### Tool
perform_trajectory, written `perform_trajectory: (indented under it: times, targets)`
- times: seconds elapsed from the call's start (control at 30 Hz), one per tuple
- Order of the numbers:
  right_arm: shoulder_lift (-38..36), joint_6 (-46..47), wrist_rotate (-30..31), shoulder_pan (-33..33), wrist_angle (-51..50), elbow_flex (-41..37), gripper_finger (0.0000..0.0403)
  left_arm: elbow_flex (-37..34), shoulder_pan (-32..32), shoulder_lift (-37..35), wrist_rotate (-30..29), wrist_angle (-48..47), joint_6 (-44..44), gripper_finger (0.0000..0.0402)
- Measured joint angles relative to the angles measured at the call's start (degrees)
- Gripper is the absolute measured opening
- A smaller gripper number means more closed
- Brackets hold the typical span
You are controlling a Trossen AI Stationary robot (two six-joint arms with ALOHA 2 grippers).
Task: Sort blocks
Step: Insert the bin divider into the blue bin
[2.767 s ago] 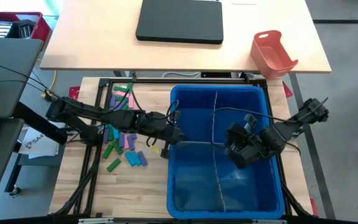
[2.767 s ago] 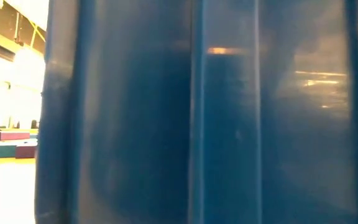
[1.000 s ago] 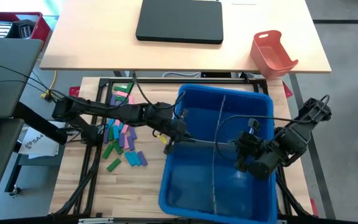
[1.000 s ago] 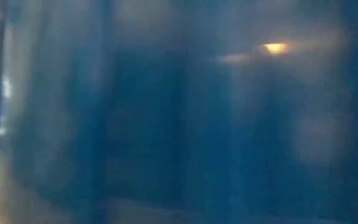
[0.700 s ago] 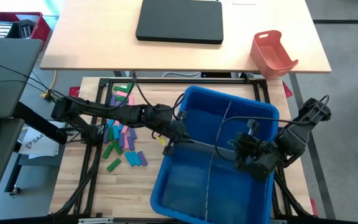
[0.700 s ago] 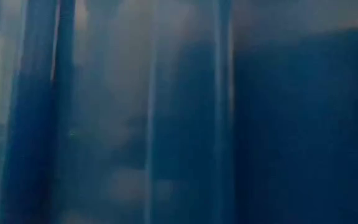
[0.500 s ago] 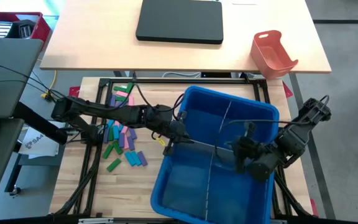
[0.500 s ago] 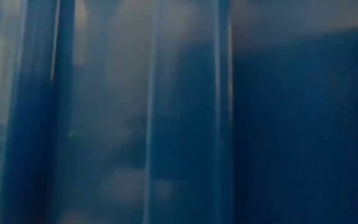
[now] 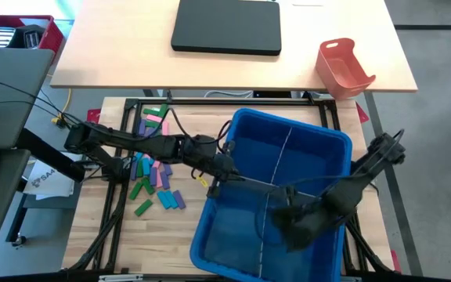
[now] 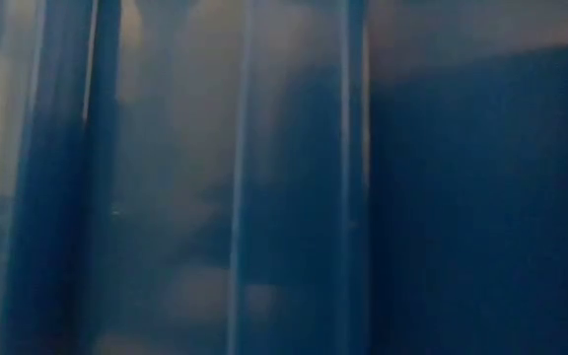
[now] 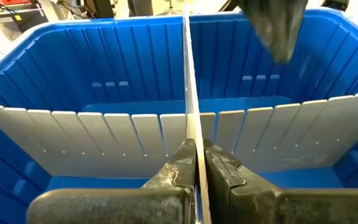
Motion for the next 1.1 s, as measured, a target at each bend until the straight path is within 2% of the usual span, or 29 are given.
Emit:
perform_trajectory:
  times: [0.23, 0.37, 0.43, 0.6, 0.8, 0.9, 1.1]
  targets:
    - [6.11, 1.12, 4.48, 0.06, -2.68, 0.32, 0.0, -0.04, -0.34, 0.11, -0.44, 0.12, -0.09, 0.0007]
    - [8.17, 4.07, -1.93, -0.24, -3.05, -0.5, 0.0, -0.46, -0.35, 0.52, -0.08, -1.11, -0.57, 0.0007]
    - [7.33, 5.28, -1.83, -0.24, -4.4, -0.22, 0.0, -0.37, -0.49, 0.43, -0.46, -0.74, -0.56, 0.0007]
    - [5.11, 8.67, 4.74, 1.14, -9.03, -0.1, 0.0, -0.35, -0.51, 0.43, -0.55, -0.33, -0.56, 0.0007]
    - [1.93, 8.57, 13.5, 3.82, -9.8, 3.54, 0.0, -0.17, -0.83, 0.35, -0.56, -0.98, -0.19, 0.0007]
    - [1.85, 7.46, 17.0, 4.76, -10.04, 4.96, 0.0, -0.15, -1.4, -0.42, -2.35, -1.18, 0.86, 0.0007]
    - [1.64, 7.1, 18.05, 4.9, -10.06, 5.8, 0.0, -0.04, -1.56, -4.26, -4.34, -1.87, 1.54, 0.0007]
